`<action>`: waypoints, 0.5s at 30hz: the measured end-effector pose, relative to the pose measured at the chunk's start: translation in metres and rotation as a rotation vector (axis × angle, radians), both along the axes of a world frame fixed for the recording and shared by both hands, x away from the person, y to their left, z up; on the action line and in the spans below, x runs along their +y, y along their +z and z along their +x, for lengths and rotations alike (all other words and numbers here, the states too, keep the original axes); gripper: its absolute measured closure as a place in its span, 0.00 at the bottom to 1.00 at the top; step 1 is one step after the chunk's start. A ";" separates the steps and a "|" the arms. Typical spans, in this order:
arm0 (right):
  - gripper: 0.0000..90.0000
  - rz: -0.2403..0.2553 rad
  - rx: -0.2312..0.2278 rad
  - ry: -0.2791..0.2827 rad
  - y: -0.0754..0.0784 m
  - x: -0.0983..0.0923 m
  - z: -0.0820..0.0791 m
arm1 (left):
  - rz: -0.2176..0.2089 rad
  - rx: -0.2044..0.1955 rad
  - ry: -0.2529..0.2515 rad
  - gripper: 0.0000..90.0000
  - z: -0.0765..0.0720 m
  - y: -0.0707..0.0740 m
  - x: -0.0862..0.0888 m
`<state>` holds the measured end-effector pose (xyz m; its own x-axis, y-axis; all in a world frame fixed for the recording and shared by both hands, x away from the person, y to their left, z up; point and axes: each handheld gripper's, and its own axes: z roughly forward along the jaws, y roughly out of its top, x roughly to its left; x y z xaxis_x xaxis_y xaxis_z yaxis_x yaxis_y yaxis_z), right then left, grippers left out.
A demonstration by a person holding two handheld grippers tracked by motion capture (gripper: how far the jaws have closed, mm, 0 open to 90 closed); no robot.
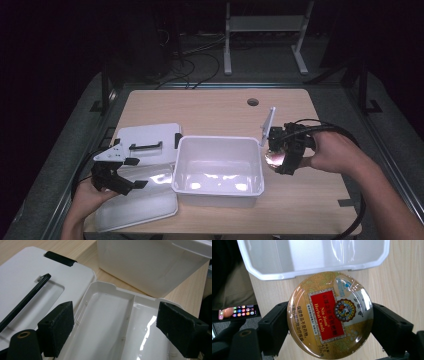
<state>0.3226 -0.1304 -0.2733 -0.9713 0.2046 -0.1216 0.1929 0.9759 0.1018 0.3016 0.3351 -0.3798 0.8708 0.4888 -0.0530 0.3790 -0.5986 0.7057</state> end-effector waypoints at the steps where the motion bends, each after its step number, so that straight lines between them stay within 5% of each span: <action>1: 0.22 -0.003 -0.001 0.008 0.000 0.002 0.000 | -0.001 0.000 0.001 0.16 0.000 0.000 0.000; 15: 0.22 0.003 -0.013 0.077 0.005 0.034 0.000 | -0.021 -0.003 0.030 0.10 0.001 0.001 0.005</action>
<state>0.3223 -0.0965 -0.2687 -0.9824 0.1301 -0.1340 0.1162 0.9875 0.1067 0.3024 0.3398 -0.3792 0.8558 0.5137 -0.0607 0.3944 -0.5719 0.7193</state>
